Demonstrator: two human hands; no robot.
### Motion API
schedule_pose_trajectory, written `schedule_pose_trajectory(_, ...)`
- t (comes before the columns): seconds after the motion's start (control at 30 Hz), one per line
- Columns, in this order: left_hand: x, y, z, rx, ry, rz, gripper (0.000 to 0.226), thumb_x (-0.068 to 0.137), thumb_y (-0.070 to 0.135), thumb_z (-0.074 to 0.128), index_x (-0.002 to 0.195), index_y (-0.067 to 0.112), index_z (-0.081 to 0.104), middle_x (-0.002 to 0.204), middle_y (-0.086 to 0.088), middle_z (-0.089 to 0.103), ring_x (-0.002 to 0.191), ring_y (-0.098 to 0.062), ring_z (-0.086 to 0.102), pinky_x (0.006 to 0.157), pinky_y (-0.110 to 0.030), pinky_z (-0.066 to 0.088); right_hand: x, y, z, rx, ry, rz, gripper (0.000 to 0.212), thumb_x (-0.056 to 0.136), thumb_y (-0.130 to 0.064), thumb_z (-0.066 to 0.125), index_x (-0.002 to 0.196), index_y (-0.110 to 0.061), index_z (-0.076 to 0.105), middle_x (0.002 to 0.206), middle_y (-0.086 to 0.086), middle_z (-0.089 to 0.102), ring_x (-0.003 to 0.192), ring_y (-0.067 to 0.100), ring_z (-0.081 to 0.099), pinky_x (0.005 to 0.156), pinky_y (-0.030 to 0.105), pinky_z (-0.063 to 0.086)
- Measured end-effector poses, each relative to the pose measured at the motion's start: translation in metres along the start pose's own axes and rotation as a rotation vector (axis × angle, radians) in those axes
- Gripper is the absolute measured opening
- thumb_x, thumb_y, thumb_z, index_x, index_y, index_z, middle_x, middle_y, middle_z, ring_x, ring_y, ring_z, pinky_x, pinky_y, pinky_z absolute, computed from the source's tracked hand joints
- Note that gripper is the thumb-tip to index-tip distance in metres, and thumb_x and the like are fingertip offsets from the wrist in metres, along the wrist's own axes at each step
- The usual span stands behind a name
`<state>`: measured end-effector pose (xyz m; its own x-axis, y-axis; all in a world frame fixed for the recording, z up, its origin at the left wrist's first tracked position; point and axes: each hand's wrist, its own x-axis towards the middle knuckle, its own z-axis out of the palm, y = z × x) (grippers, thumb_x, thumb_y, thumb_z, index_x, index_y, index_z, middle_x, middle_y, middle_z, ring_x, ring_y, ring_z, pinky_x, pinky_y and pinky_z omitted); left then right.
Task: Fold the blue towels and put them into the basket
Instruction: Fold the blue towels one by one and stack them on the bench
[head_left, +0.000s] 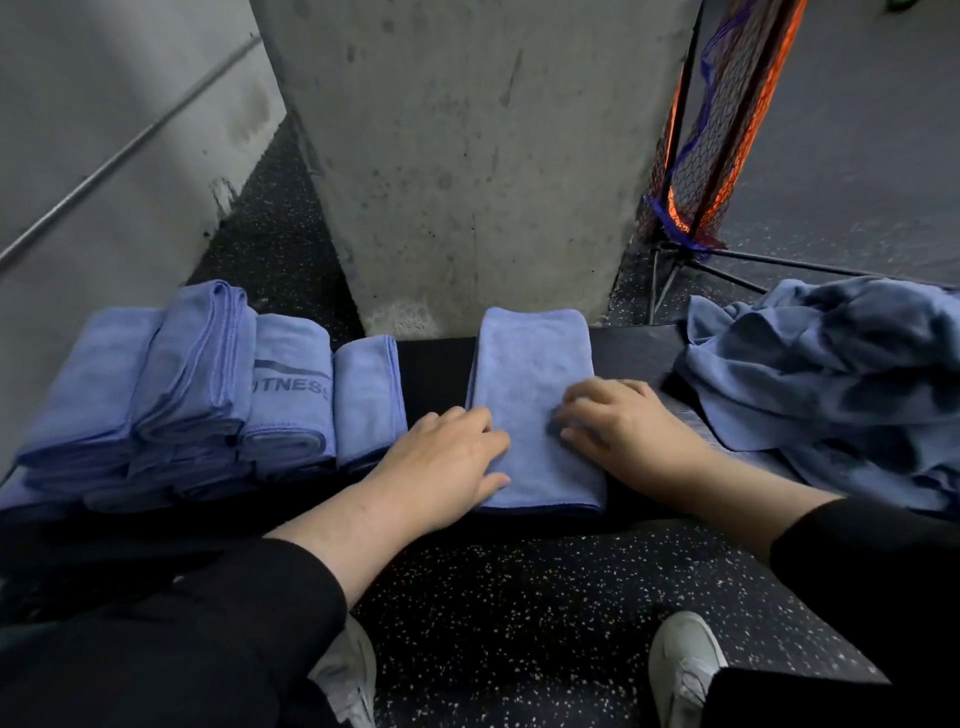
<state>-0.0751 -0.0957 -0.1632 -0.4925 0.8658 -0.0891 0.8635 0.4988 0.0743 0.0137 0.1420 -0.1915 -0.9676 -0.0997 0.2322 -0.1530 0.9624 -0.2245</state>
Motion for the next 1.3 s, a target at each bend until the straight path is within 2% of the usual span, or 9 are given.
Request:
schedule_pose_trajectory(0.17, -0.013, -0.002, 0.005, 0.032, 0.007, 0.046, 0.044, 0.097, 0.056, 0.049, 0.132, 0.029, 0.054, 0.127, 0.008, 0.047, 0.110, -0.018, 0.049, 0.093, -0.036, 0.040, -0.043, 0.003, -0.004, 0.030, -0.182, -0.234, 0.052, 0.097, -0.068, 0.040, 0.128, -0.033, 0.061, 0.136, -0.007, 0.053, 0.127, 0.014, 0.051, 0.105, 0.037, 0.040)
schedule_pose_trajectory(0.3, -0.019, -0.005, 0.010, 0.068, 0.077, 0.096, 0.035, 0.096, 0.053, 0.049, 0.112, 0.026, 0.065, 0.121, 0.008, 0.055, 0.102, -0.017, 0.052, 0.086, -0.033, 0.041, -0.057, 0.007, -0.005, -0.028, -0.220, -0.217, 0.054, 0.094, -0.067, 0.043, 0.136, -0.033, 0.054, 0.150, -0.007, 0.046, 0.140, 0.012, 0.041, 0.108, 0.037, 0.035)
schedule_pose_trajectory(0.4, -0.021, 0.002, 0.007, 0.078, 0.119, 0.144, 0.049, 0.094, 0.062, 0.032, 0.096, 0.028, 0.067, 0.113, 0.010, 0.058, 0.101, -0.017, 0.053, 0.086, -0.034, 0.042, -0.055, -0.001, -0.006, 0.028, -0.126, -0.149, 0.029, 0.094, -0.045, 0.050, 0.117, -0.032, 0.062, 0.138, -0.015, 0.056, 0.126, 0.006, 0.052, 0.099, 0.034, 0.040)
schedule_pose_trajectory(0.53, -0.020, 0.012, 0.004, 0.060, -0.001, 0.093, 0.078, 0.084, 0.081, 0.021, 0.126, 0.028, 0.060, 0.132, 0.011, 0.050, 0.123, -0.014, 0.045, 0.105, -0.036, 0.035, -0.041, -0.013, -0.016, 0.243, -0.069, 0.125, 0.024, 0.097, -0.042, 0.045, 0.098, -0.022, 0.059, 0.095, -0.010, 0.068, 0.093, 0.016, 0.063, 0.082, 0.036, 0.047)
schedule_pose_trajectory(0.7, -0.005, 0.014, 0.008, -0.157, 0.161, -0.026, 0.005, 0.091, 0.024, 0.059, 0.094, 0.021, 0.057, 0.099, 0.009, 0.055, 0.096, -0.017, 0.054, 0.079, -0.030, 0.034, -0.033, -0.008, -0.025, 0.370, -0.020, 0.280, 0.013, 0.097, -0.035, 0.058, 0.093, -0.022, 0.054, 0.079, -0.006, 0.066, 0.077, 0.013, 0.060, 0.075, 0.032, 0.047)
schedule_pose_trajectory(0.83, -0.001, 0.009, -0.001, -0.366, 0.147, -0.130, 0.006, 0.091, 0.014, 0.060, 0.088, 0.019, 0.060, 0.089, 0.008, 0.059, 0.083, -0.014, 0.054, 0.070, -0.034, 0.045, -0.034, -0.007, -0.030, 0.288, -0.172, 0.163, 0.014, 0.089, -0.022, 0.066, 0.102, -0.027, 0.064, 0.095, -0.015, 0.068, 0.090, 0.003, 0.062, 0.081, 0.023, 0.047)
schedule_pose_trajectory(1.03, -0.007, 0.007, -0.031, -0.604, -0.067, -0.177, 0.033, 0.091, 0.041, 0.069, 0.079, 0.012, 0.058, 0.065, 0.009, 0.051, 0.060, -0.007, 0.040, 0.059, -0.028, 0.033, -0.027, -0.015, -0.057, 0.425, -0.266, 0.302, 0.019, 0.098, -0.034, 0.058, 0.085, -0.047, 0.062, 0.078, -0.027, 0.067, 0.070, -0.012, 0.052, 0.074, 0.020, 0.047)
schedule_pose_trajectory(1.2, -0.011, 0.004, -0.042, -0.807, -0.091, -0.298, 0.029, 0.086, 0.037, 0.071, 0.085, 0.009, 0.067, 0.069, 0.007, 0.056, 0.065, -0.005, 0.049, 0.065, -0.027, 0.039, -0.029, -0.022, -0.063, 0.521, -0.310, 0.415, 0.042, 0.084, -0.061, 0.056, 0.096, -0.022, 0.069, 0.085, -0.002, 0.074, 0.074, 0.024, 0.068, 0.076, 0.047, 0.055)
schedule_pose_trajectory(1.3, 0.000, 0.006, -0.043, -0.801, -0.015, -0.403, 0.023, 0.090, 0.025, 0.064, 0.075, 0.010, 0.058, 0.067, 0.005, 0.053, 0.063, -0.008, 0.046, 0.061, -0.028, 0.036, -0.020, -0.020, -0.055, 0.469, -0.233, 0.455, 0.039, 0.085, -0.058, 0.055, 0.095, -0.024, 0.071, 0.084, -0.008, 0.074, 0.086, 0.018, 0.069, 0.080, 0.042, 0.055)
